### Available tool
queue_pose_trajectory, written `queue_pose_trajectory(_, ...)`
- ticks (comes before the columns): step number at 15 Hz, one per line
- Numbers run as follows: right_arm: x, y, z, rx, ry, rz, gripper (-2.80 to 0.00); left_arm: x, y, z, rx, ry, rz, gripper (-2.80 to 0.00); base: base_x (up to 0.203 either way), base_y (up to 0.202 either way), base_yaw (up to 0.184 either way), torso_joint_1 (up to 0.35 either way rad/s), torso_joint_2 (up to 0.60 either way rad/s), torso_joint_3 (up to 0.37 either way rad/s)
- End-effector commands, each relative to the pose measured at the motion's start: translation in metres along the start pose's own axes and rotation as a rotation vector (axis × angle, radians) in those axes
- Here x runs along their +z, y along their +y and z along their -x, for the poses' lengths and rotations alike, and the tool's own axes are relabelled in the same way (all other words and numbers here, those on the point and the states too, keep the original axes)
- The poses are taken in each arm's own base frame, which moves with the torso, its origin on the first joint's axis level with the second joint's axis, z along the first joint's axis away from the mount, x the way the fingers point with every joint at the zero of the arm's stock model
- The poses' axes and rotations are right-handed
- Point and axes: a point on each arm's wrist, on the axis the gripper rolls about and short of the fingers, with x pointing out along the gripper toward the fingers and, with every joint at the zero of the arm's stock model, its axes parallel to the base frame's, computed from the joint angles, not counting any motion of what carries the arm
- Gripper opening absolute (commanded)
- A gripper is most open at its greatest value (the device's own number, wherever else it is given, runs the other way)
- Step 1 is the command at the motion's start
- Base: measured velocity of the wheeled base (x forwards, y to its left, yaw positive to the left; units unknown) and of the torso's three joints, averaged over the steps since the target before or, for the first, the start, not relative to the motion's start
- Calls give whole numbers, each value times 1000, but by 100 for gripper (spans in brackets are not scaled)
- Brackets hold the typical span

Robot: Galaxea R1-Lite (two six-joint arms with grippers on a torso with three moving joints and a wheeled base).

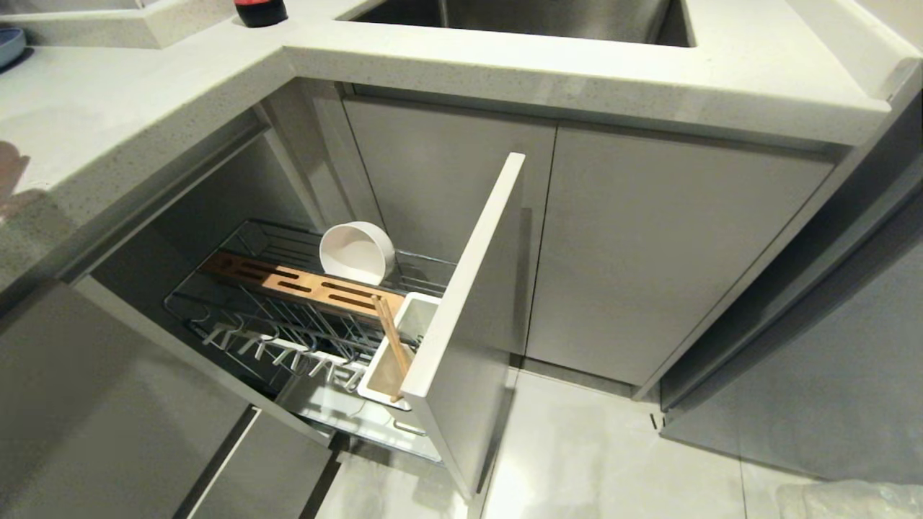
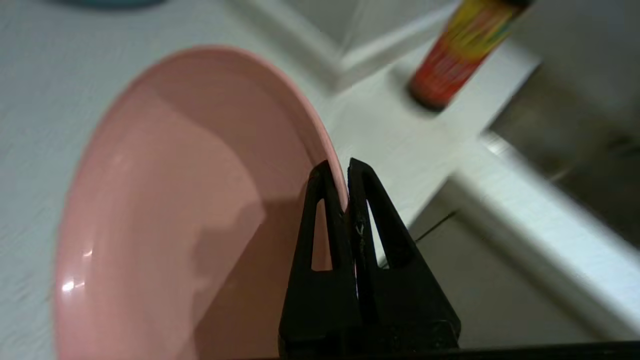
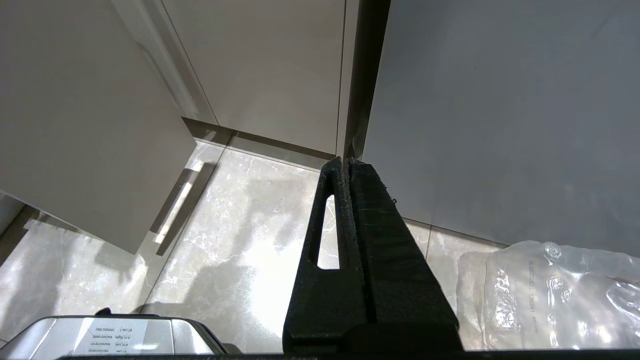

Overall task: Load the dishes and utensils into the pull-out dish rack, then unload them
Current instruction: Pick up the plate and place it in the cupboard

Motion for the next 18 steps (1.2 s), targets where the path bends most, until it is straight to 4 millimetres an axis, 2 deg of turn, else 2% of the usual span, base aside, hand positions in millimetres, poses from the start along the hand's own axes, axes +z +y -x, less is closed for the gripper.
queue_pose_trajectory(1, 0, 0, 0, 1, -2, 1, -280, 20, -2, 32, -89, -112, 71, -280, 0, 0, 0, 0, 0, 0)
queue_pose_trajectory(5, 0, 0, 0, 1, -2, 1, -280, 39, -1, 72, -241, -194, 241, -280, 0, 0, 0, 0, 0, 0)
queue_pose_trajectory(9, 0, 0, 0, 1, -2, 1, -280, 33, -8, 87, -459, -54, 340, -280, 0, 0, 0, 0, 0, 0)
queue_pose_trajectory(12, 0, 0, 0, 1, -2, 1, -280, 4, -24, 89, -642, 161, 336, -280, 0, 0, 0, 0, 0, 0)
queue_pose_trajectory(15, 0, 0, 0, 1, -2, 1, -280, -39, -43, 96, -780, 386, 275, -280, 0, 0, 0, 0, 0, 0)
queue_pose_trajectory(18, 0, 0, 0, -1, -2, 1, -280, -89, -60, 92, -715, 513, 202, -280, 0, 0, 0, 0, 0, 0)
